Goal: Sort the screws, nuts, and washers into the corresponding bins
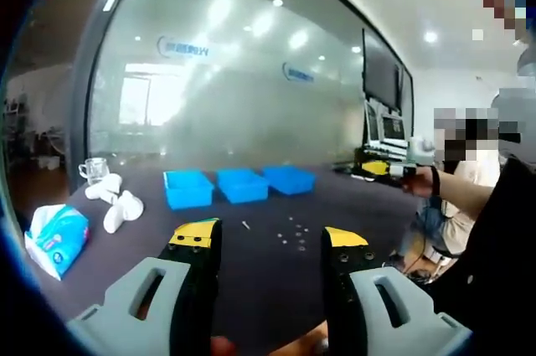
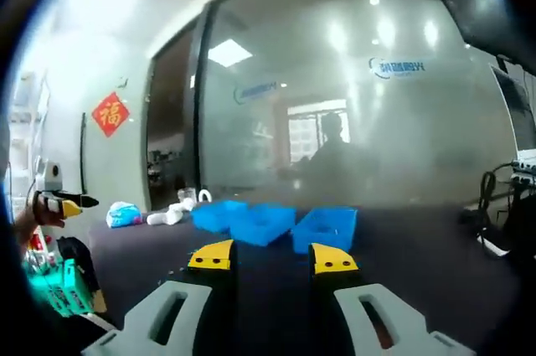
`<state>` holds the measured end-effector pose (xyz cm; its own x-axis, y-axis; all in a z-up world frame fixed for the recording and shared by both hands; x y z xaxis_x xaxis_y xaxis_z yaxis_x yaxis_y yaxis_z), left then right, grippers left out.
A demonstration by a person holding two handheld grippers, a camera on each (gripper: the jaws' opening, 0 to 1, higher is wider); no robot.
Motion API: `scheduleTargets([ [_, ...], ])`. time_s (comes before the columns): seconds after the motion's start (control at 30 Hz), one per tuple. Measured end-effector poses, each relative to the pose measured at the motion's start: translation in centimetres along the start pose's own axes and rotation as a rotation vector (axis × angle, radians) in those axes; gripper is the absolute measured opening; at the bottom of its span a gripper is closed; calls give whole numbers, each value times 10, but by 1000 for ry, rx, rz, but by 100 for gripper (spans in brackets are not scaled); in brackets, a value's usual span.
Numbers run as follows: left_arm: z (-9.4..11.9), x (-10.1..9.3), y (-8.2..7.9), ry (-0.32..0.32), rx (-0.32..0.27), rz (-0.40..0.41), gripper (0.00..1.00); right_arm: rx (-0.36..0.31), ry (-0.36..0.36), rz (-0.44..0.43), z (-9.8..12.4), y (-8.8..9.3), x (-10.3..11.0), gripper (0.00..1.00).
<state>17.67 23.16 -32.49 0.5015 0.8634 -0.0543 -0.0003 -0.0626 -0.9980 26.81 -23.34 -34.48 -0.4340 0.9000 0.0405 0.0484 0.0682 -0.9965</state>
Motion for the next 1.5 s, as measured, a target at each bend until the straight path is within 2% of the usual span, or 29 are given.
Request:
scheduleTargets([
  [0.13, 0, 2, 2, 0, 8, 2, 46, 16, 14, -4, 24, 8, -3, 32],
  [0.3, -1, 4, 4, -6, 12, 8, 46, 18, 18, -19, 40, 7, -4, 35],
  [0.77, 4, 7, 6, -33, 23, 3, 46, 57, -58, 12, 45, -4, 3, 44],
  [0.97, 6, 9, 6, -43, 24, 4, 46, 93, -110, 38, 36, -8, 1, 44],
  [1.17, 8, 12, 7, -51, 22, 8, 46, 155, -213, 86, 17, -12, 1, 44],
  [1.33, 12, 14, 8, -62, 22, 10, 46, 256, -303, 136, -4, -6, 2, 44],
  [1.5, 17, 17, 8, -82, 16, 11, 46, 329, -404, 196, -29, -6, 5, 45],
])
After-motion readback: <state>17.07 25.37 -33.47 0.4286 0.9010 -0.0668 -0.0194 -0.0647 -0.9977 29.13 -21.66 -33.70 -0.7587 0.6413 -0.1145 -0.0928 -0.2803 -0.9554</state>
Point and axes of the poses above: the point that each gripper's makers call its tool centre point, and the gripper's own axes: z roughly backward along the fingers, x roughly to its left, y roughly out of its underside, the point moved 10 cm from there along z, roughly backward along the fingers, and after that the axes turned 5 degrees about -x, right-handed, at the moved point
